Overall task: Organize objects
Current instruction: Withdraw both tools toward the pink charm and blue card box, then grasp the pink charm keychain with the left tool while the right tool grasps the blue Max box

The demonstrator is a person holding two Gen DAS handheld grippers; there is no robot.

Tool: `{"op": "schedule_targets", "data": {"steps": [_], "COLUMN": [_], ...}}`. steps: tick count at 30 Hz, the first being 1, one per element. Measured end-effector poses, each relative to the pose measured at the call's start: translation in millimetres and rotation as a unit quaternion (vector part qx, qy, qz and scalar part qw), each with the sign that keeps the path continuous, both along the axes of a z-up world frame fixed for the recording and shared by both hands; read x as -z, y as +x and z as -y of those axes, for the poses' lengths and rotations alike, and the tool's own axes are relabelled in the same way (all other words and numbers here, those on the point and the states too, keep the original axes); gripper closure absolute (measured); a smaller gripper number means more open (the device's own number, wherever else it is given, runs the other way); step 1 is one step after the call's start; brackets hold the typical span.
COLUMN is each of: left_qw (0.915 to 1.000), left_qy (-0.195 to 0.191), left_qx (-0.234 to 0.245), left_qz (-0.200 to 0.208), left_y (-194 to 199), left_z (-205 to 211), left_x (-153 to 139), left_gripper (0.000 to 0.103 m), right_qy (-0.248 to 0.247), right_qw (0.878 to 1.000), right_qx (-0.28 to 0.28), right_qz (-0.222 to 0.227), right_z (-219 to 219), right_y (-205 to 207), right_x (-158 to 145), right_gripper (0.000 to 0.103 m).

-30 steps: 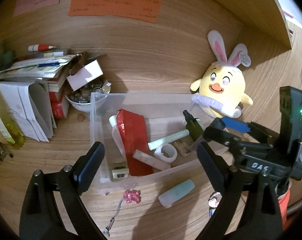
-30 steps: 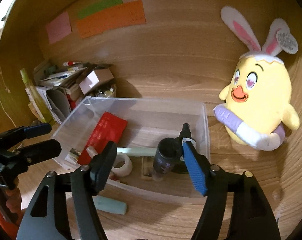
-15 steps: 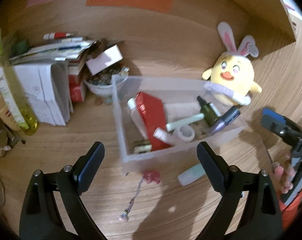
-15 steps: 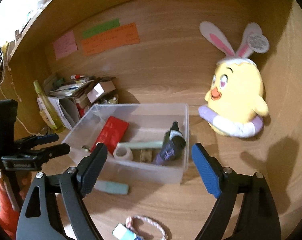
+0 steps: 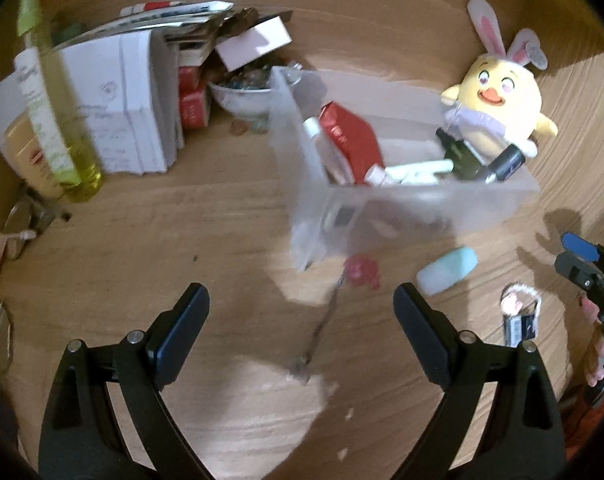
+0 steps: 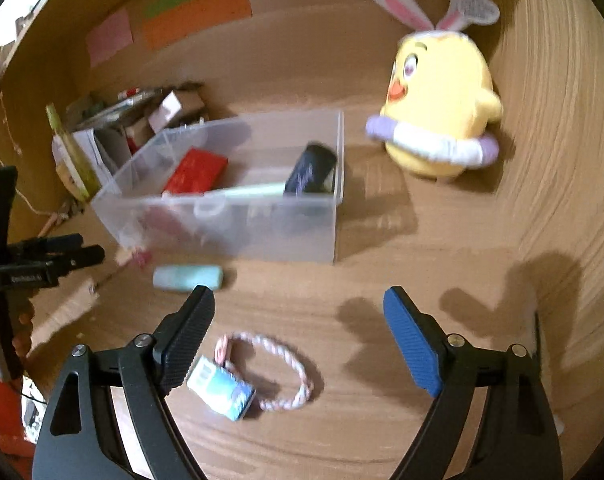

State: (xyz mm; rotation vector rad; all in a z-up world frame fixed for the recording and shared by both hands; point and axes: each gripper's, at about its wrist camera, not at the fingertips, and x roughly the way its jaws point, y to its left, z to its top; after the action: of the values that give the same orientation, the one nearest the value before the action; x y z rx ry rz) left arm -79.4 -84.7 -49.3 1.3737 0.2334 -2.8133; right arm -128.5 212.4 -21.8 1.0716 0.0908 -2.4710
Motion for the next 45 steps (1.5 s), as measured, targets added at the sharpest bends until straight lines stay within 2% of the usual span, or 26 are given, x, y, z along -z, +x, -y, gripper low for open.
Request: {"op": "schedule_targets", "data": {"steps": [3,7,13,20,25,27,31,33,38,41,43,45], "left_qw": [1.0,1.0,0.9999,0.9995,0.9988,0.9987,0.9982,0.9981,0.9982,0.9982,0.9984,0.9982], "left_qy": [-0.002,-0.005,-0.012,0.005,0.02,0.009,0.014,0.014,0.002,-0.011,-0.028,-0.041], "left_qx": [-0.006,-0.005,0.007,0.029,0.038,0.044,0.053,0.055,0.056,0.057,0.048,0.043], "left_qz": [-0.007,-0.002,0.008,0.007,0.025,0.023,0.025,0.025,0.02,0.015,0.009,0.005], "left_y": [14,24,33,11,-16,-20,-26,-29,-33,-35,-36,-37], "left_z": [1,-1,-5,-13,-22,-29,-33,-35,-41,-47,-49,-50], "left_x": [2,7,18,14,19,19,18,18,19,20,20,20], "left_gripper": [0.01,0.029,0.04,0.041,0.041,0.041,0.041,0.041,0.041,0.041,0.056,0.065], "right_qy": [-0.011,-0.008,-0.006,-0.002,0.011,0.017,0.026,0.027,0.029,0.023,0.017,0.006], "right_qw": [1.0,0.999,0.999,0.998,0.998,0.998,0.998,0.998,0.998,0.998,0.998,0.998], "right_qx": [-0.006,-0.015,-0.034,-0.037,-0.035,-0.034,-0.033,-0.037,-0.05,-0.053,-0.051,-0.052], "right_qz": [0.019,0.03,0.042,0.048,0.044,0.046,0.044,0.042,0.038,0.038,0.037,0.043], "right_z": [0,9,23,29,31,32,33,35,40,41,38,34], "right_y": [6,16,29,37,42,44,44,44,44,44,44,43], "right_x": [9,17,24,29,33,36,41,41,44,44,42,41], "right_gripper": [0.018,0.018,0.019,0.019,0.02,0.029,0.038,0.046,0.058,0.061,0.068,0.076]}}
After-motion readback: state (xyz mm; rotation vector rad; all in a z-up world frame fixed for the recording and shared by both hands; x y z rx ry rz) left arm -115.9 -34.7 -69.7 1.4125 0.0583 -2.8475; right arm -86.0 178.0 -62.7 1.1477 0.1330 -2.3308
